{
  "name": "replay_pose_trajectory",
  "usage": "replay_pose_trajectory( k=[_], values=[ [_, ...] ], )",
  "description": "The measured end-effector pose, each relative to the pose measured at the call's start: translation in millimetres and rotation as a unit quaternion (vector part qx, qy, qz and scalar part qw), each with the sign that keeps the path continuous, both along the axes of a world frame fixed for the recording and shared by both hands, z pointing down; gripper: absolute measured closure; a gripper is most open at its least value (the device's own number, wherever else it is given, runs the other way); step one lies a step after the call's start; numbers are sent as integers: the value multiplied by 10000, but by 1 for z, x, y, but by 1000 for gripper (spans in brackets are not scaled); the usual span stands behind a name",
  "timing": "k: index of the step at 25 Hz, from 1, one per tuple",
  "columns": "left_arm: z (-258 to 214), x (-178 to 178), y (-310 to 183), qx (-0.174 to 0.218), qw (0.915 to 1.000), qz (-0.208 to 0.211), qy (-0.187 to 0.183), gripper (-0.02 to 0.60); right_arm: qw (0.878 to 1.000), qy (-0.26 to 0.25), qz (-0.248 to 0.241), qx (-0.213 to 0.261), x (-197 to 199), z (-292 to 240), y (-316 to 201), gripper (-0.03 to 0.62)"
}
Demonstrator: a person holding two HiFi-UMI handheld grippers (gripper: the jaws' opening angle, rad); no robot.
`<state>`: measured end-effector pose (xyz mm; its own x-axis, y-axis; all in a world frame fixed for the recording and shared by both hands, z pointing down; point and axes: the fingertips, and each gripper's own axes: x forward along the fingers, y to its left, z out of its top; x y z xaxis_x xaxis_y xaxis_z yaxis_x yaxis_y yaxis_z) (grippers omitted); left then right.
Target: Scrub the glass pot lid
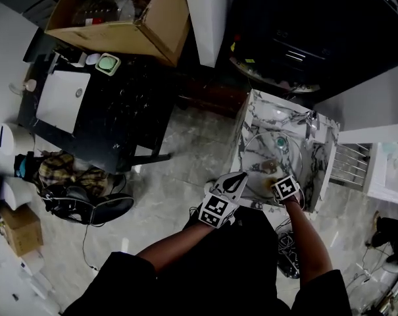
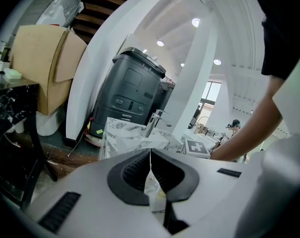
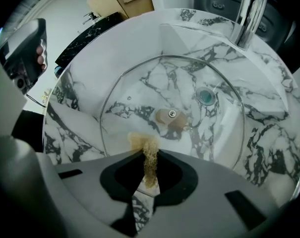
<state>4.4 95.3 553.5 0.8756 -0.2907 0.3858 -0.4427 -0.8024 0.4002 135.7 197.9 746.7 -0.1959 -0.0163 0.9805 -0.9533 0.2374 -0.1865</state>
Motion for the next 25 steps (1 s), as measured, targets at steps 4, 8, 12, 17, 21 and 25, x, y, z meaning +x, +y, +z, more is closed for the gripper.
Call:
replay_pose_trajectory(
  k=[4,8,12,17,21,25],
  values=[
    [1,0,-5,-22,10000,64,-16,561,9998,-205,13,57,-16,-2,-8,536],
    [1,2,-10,-24,9999,140,-40,562,9999,-131,23,-16,-18,-3,-11,536],
    [3,5,-15,-25,9998,209,-43,561,9997,-261,28,-26,-30,-4,-14,536],
    [5,2,-21,-132,9997,171,-80,564,9993,-358,108,25,-40,-5,-16,536],
    [5,-2,-25,-137,9998,92,-103,565,9994,-336,71,31,-45,-6,-20,536],
    [7,-4,-27,-150,9998,23,-108,563,9991,-417,-18,-10,-55,-5,-23,536]
  ],
)
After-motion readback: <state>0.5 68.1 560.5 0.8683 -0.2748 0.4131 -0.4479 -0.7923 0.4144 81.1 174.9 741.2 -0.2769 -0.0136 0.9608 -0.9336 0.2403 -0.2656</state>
